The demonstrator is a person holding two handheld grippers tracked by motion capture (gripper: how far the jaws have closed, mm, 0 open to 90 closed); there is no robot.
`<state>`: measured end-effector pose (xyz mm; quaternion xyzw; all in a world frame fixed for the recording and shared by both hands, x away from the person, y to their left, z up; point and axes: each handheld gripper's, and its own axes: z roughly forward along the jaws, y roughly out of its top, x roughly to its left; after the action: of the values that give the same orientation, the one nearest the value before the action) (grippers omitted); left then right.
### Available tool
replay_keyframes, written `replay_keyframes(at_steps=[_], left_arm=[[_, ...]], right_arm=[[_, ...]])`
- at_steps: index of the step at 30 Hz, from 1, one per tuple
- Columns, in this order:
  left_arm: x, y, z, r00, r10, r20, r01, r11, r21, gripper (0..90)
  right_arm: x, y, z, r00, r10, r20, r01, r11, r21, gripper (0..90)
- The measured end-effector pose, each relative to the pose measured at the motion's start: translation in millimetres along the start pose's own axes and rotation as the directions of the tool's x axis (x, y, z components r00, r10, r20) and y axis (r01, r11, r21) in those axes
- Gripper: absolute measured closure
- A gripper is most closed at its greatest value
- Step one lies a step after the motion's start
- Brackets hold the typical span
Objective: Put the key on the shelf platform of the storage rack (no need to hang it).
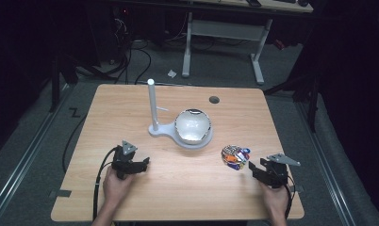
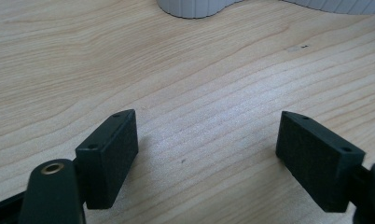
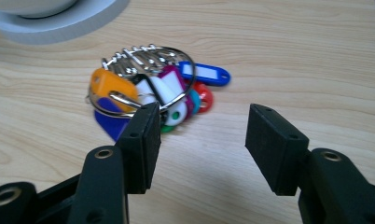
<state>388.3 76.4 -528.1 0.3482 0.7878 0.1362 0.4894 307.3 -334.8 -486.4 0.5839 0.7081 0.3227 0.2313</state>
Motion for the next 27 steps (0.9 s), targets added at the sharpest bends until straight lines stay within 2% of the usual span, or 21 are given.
replay_keyframes(at_steps=[3, 8, 17, 21, 27], left_arm=[[0.0, 0.0, 0.0, 1.0000, 0.000, 0.000, 0.000, 1.0000, 0.000, 21.2], [0.0, 0.0, 0.0, 1.0000, 0.001, 0.000, -0.001, 1.0000, 0.000, 21.2], [0.0, 0.0, 0.0, 1.0000, 0.000, 0.000, 0.000, 1.0000, 0.000, 21.1], [-0.1, 0.0, 0.0, 1.0000, -0.002, -0.001, 0.002, 1.0000, -0.001, 21.1], [0.0, 0.0, 0.0, 1.0000, 0.000, 0.000, 0.000, 1.0000, 0.000, 21.1]], right_arm=[[8.0, 3.8, 2.4, 0.9995, -0.006, -0.030, 0.006, 1.000, 0.005, 44.9], [17.1, 8.1, 7.4, 0.9980, -0.035, -0.052, 0.035, 0.999, 0.010, 43.6], [28.4, 21.7, 17.4, 0.9952, -0.074, -0.063, 0.076, 0.997, 0.028, 40.8], [29.4, 27.1, 26.9, 0.9951, -0.071, -0.070, 0.075, 0.996, 0.056, 39.0], [32.7, 33.7, 36.6, 0.9943, -0.084, -0.065, 0.088, 0.994, 0.061, 38.4]])
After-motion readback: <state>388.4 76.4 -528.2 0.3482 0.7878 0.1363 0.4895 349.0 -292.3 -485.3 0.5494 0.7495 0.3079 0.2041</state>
